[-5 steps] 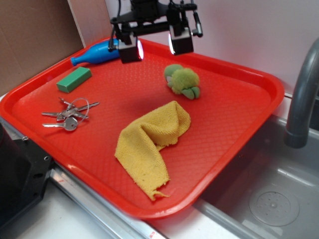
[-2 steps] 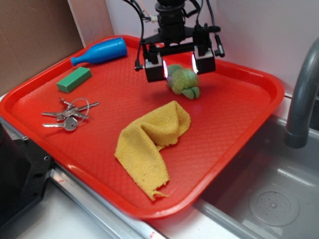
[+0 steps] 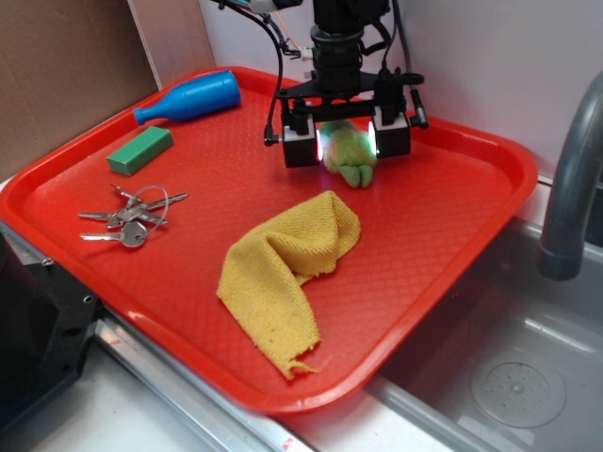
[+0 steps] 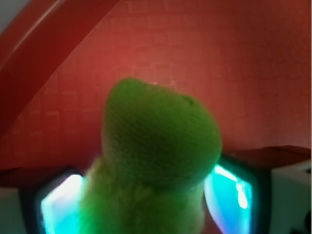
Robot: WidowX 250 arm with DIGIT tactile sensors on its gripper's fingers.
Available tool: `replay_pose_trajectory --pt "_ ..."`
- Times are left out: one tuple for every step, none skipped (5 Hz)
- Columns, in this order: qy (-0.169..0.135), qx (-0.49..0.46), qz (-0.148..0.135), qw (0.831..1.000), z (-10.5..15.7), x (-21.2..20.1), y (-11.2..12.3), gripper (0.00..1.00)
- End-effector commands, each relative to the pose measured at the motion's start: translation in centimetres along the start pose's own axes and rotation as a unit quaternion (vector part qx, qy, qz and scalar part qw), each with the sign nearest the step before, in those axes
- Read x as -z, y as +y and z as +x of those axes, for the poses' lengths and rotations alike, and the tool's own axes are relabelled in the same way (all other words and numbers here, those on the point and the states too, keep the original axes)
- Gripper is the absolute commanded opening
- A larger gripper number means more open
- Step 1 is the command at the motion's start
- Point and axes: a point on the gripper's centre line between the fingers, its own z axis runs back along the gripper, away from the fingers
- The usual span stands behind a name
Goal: Grab the green animal.
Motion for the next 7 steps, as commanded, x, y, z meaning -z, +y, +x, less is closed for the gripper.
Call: replay_pose_trajectory --pt "0.023 0.157 -0.026 0.987 0.5 -6.1 3.2 0.00" --pt "-0.019 0.264 -0.044 0.963 0.1 -11.0 7.2 0.00" --pt "-0.034 0.368 -0.021 0.929 3.2 -15.0 10.2 0.00" --pt "-0.099 0.312 0.027 0.945 2.6 -17.9 12.6 0.00" --pt "-0.098 0.279 0.006 0.955 2.8 -19.1 12.8 0.00" --pt "-0.078 0.261 0.016 0.962 2.9 -17.9 12.3 0.00" --pt "-0.053 0.257 0.029 0.964 3.0 -16.9 11.7 0.00"
